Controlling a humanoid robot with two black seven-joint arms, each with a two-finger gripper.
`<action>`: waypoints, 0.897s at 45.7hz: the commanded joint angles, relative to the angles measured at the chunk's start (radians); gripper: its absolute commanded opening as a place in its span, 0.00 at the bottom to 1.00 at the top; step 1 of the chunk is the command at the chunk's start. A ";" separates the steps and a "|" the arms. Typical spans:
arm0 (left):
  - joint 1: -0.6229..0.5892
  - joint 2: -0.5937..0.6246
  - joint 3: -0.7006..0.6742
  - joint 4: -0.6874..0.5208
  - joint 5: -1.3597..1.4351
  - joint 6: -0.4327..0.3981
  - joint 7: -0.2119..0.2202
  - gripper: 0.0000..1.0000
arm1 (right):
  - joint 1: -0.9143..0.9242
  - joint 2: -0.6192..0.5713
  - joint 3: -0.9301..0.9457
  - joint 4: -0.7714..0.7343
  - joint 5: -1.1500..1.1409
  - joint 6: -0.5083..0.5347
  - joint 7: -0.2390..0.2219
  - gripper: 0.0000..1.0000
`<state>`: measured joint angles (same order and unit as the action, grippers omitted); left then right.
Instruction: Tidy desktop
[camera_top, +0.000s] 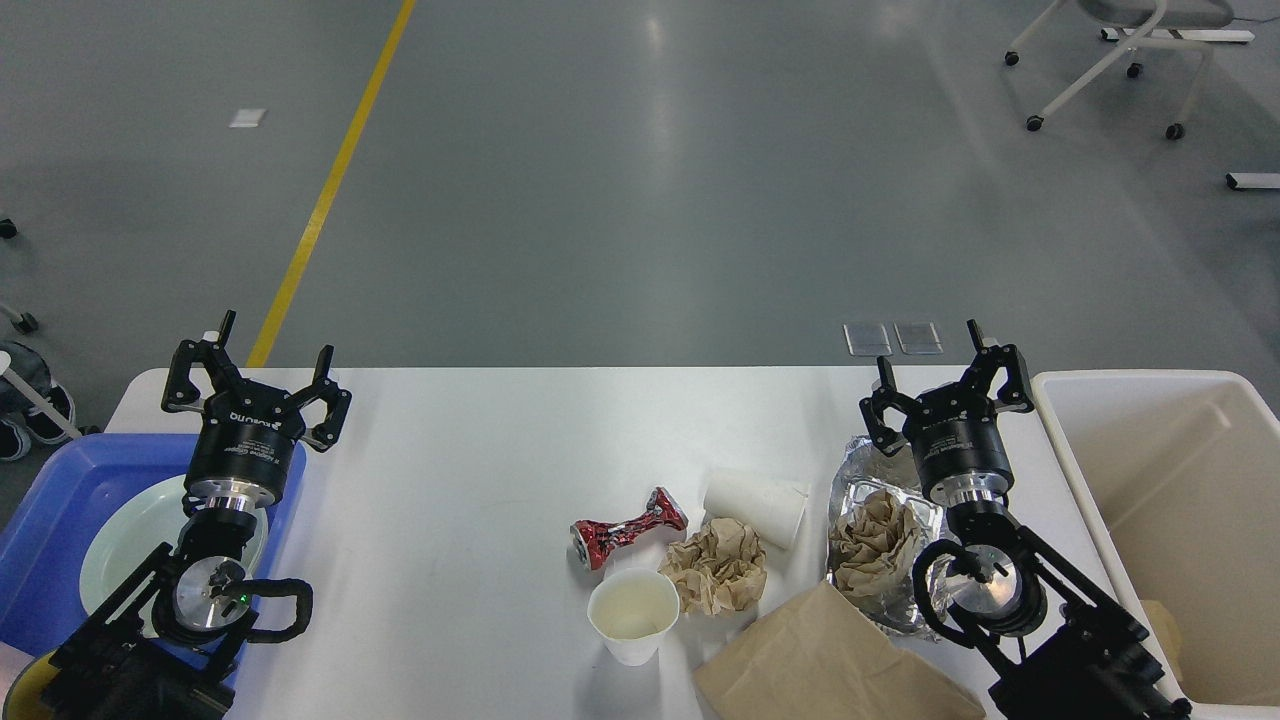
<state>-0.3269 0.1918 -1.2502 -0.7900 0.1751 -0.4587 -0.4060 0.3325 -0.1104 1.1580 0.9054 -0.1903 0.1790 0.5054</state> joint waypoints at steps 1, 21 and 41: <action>0.000 0.001 0.000 0.000 0.001 0.000 0.001 0.96 | 0.005 -0.002 0.015 -0.003 0.006 0.000 -0.004 1.00; 0.000 0.001 0.000 0.000 0.001 0.000 0.001 0.96 | -0.010 -0.037 0.037 -0.016 0.018 -0.004 -0.007 1.00; -0.001 0.001 0.000 0.000 0.001 0.000 0.001 0.96 | -0.007 -0.041 0.025 -0.014 0.018 0.005 -0.011 1.00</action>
<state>-0.3268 0.1917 -1.2502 -0.7900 0.1753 -0.4587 -0.4049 0.3222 -0.1502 1.1845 0.8867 -0.1708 0.1796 0.4942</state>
